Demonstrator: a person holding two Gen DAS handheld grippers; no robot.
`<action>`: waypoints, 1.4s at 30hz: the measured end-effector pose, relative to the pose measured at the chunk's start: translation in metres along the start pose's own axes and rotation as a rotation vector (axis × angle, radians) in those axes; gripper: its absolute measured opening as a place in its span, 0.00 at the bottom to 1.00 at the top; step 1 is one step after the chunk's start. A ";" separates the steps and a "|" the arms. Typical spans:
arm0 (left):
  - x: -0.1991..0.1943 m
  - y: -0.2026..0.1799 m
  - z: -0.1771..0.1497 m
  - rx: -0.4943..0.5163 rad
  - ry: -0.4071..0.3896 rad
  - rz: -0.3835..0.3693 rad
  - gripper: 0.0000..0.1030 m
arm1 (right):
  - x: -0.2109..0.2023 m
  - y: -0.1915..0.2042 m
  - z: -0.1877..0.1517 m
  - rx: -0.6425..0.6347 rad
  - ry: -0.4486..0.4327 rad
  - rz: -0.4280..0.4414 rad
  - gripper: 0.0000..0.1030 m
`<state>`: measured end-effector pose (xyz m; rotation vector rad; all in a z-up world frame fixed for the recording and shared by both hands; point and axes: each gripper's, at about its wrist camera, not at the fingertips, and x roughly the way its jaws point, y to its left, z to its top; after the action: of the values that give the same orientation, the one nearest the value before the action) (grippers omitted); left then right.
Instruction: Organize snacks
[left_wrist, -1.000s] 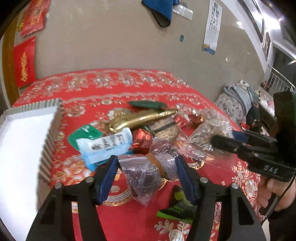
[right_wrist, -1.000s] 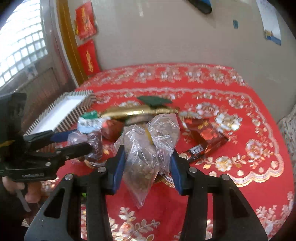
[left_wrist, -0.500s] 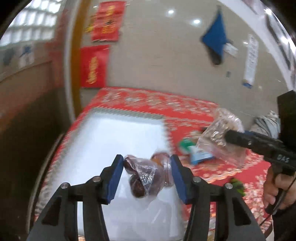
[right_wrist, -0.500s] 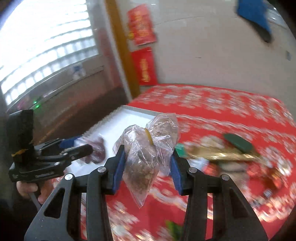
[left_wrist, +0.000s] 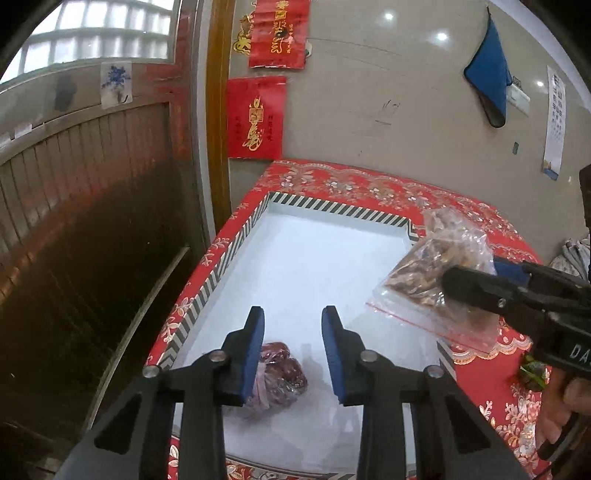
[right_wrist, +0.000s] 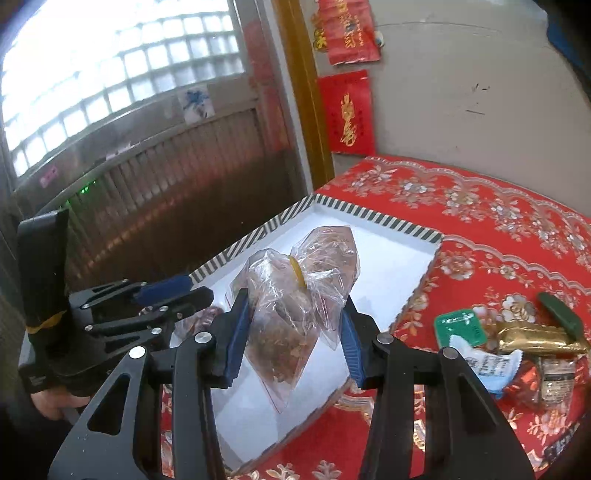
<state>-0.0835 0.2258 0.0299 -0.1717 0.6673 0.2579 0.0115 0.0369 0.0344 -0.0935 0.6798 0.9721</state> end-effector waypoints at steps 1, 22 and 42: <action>-0.001 0.002 -0.001 0.001 -0.001 0.003 0.33 | 0.002 0.001 -0.001 -0.002 0.007 -0.001 0.43; -0.027 -0.008 -0.001 0.004 -0.102 0.158 0.94 | -0.008 0.006 -0.004 -0.021 -0.026 -0.070 0.60; 0.019 -0.210 0.003 0.369 0.052 -0.184 1.00 | -0.231 -0.212 -0.106 0.239 -0.133 -0.441 0.69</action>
<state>-0.0064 0.0298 0.0358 0.1141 0.7338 -0.0491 0.0401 -0.2926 0.0356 0.0313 0.6141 0.4653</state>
